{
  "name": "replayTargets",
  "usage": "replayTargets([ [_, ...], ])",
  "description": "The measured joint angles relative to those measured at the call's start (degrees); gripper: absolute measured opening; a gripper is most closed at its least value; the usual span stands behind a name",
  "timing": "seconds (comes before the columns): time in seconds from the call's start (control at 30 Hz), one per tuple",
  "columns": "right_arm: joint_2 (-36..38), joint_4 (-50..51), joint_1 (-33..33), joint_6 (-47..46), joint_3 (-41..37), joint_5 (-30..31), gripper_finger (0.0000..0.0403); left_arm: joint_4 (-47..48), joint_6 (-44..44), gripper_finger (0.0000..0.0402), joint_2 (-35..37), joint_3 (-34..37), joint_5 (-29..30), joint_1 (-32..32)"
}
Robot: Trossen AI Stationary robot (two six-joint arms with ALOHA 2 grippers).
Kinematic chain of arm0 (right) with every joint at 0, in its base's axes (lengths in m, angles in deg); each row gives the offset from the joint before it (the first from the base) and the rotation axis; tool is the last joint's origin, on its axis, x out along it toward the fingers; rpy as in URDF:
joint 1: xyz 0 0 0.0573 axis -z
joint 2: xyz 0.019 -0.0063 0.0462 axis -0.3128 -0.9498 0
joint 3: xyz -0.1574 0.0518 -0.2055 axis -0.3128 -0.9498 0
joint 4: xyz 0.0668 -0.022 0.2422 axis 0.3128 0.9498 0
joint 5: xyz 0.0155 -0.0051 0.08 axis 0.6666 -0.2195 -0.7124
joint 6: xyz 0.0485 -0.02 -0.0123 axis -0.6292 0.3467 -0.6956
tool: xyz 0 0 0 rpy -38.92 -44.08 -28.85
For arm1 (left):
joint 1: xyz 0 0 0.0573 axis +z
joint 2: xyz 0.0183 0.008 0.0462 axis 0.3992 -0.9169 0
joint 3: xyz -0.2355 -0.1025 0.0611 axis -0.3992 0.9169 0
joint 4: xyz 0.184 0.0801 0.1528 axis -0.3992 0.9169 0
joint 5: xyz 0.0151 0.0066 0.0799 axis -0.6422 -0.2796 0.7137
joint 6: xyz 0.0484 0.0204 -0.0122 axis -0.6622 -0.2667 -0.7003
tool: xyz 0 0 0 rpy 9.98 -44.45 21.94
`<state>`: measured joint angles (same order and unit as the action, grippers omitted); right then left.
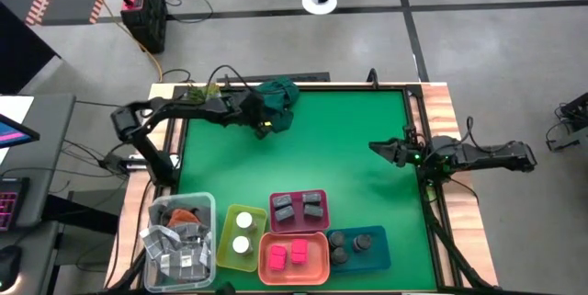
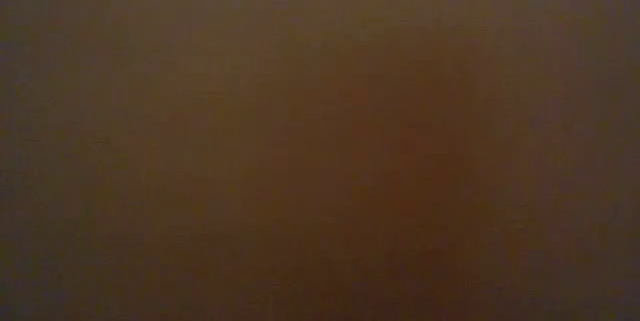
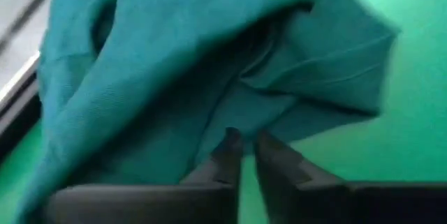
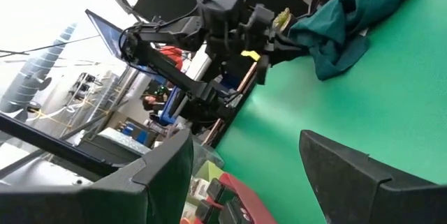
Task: Sort spices by type
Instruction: Move the green microfiber cloth to the left of the table
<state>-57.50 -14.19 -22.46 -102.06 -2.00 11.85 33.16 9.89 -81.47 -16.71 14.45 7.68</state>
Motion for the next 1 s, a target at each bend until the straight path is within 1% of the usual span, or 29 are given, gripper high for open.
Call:
replayTargets([
  [0.03,0.00,-0.01,0.00,0.00,0.00,0.00,0.0285,0.14,1.35,0.0020,0.60,0.00,-1.16,-0.10],
  [0.17,0.00,-0.59,0.00,0.01,0.00,0.00,0.0285,3.48,5.81,0.0003,5.37,0.00,-6.32,-0.84],
  [0.33,0.01,-0.90,0.00,-0.20,0.00,0.00,0.0285,14.61,9.92,0.0001,14.00,0.15,-21.26,-3.17],
  [0.37,0.01,-0.92,0.00,-0.19,0.00,0.01,0.0285,16.71,10.26,0.0001,15.76,0.30,-23.48,-3.86],
  [0.43,0.02,-0.96,0.00,0.01,0.00,0.01,0.0285,20.38,9.98,0.0001,19.17,0.35,-23.73,-5.73],
  [0.47,0.02,-0.96,0.00,0.02,0.00,0.02,0.0285,21.54,9.17,0.0001,20.73,0.37,-21.80,-6.70],
  [0.5,0.02,-0.96,0.00,0.02,0.00,0.02,0.0285,21.76,8.42,0.0001,21.97,0.42,-18.03,-7.70],
  [0.6,0.02,-0.98,0.00,0.04,0.00,0.02,0.0285,16.70,5.28,0.0001,23.62,0.42,-4.25,-9.21],
  [0.63,0.02,-0.98,0.00,0.04,0.00,0.02,0.0285,13.87,3.19,0.0003,23.58,0.42,-1.86,-9.12],
  [0.7,0.02,-0.98,0.00,-0.03,0.00,0.02,0.0286,7.88,-0.74,0.0016,21.92,0.35,-1.13,-8.07],
  [0.77,0.00,-0.99,0.02,-0.20,0.00,0.02,0.0286,3.38,-4.59,0.0040,19.09,0.22,-1.35,-7.34],
  [0.87,0.02,-0.94,0.02,-0.24,0.00,0.03,0.0286,-3.35,-13.57,0.0093,13.77,0.26,-0.77,-7.12],
  [0.9,0.00,-0.92,0.02,-0.56,0.00,0.03,0.0286,-5.62,-15.80,0.0114,11.99,0.26,0.88,-7.14],
  [1.0,0.00,-1.11,-0.35,-1.31,0.00,0.04,0.0286,-9.09,-18.54,0.0178,7.08,-0.76,10.32,-7.02],
])
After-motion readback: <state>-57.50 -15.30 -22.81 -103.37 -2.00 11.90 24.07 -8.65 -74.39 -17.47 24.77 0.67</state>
